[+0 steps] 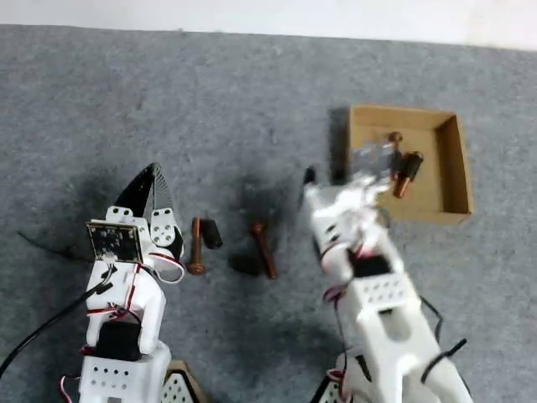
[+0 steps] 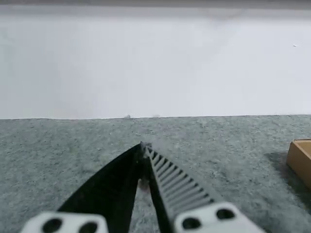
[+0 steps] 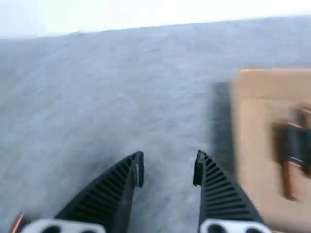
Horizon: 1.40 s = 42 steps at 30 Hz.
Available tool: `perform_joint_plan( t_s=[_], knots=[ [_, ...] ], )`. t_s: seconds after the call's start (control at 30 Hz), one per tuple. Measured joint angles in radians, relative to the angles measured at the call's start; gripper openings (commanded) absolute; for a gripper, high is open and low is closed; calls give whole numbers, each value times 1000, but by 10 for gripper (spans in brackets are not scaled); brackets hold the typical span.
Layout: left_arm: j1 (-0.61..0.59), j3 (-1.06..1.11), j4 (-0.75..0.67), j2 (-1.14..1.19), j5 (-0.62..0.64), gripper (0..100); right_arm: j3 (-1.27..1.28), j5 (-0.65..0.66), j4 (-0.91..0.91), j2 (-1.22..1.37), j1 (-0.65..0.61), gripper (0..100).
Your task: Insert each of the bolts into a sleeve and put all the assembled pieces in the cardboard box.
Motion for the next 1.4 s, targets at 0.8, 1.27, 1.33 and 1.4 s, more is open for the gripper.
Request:
perform_joint_plan(
  t_s=[0.8,1.27,1.33,1.4],
  knots=[
    [-120,0,-23,0,0,11,124,344,172,60,-506,149],
    [-120,0,-23,0,0,11,-146,345,183,535,-503,149],
    [-120,0,-23,0,0,11,-173,345,227,546,-503,149],
    [-120,0,-23,0,0,11,-216,345,290,557,-499,149]
  ],
)
